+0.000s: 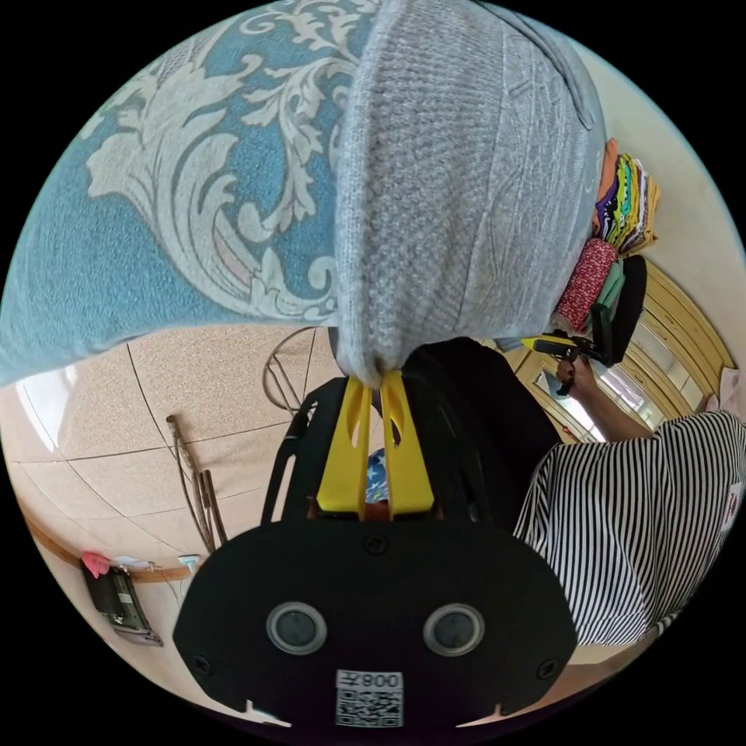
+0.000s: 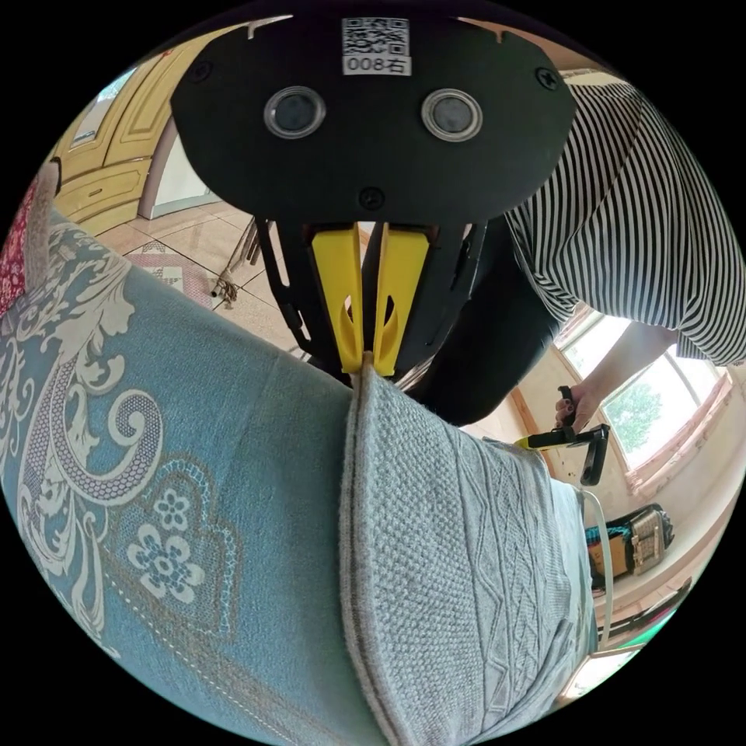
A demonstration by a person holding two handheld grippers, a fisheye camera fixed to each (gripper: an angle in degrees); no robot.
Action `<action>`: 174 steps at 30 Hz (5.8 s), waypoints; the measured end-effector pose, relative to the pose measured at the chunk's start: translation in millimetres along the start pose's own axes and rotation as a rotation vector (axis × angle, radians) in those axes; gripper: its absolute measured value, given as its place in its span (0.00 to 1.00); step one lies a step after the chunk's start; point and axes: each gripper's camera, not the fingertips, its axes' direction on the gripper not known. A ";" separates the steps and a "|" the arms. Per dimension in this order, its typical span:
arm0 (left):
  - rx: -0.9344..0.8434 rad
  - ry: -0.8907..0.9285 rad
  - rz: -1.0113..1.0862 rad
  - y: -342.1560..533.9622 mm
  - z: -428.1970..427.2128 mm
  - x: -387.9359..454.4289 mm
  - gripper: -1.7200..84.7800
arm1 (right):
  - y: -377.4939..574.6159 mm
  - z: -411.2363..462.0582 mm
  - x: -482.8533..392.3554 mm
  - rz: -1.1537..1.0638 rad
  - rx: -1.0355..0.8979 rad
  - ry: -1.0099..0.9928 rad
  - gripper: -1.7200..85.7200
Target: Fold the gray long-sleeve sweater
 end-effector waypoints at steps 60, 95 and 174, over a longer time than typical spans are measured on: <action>0.637 0.041 0.191 -46.3 -266.7 92.3 0.09 | -255.5 -260.4 -58.6 -0.207 0.409 -0.033 0.02; 0.805 -0.155 0.062 8.6 -370.5 182.5 0.06 | -326.5 -254.0 -188.3 -0.281 0.491 0.328 0.02; 0.733 -0.155 0.209 16.0 -290.8 161.2 0.03 | -267.6 -197.2 -224.5 -0.419 0.436 0.295 0.02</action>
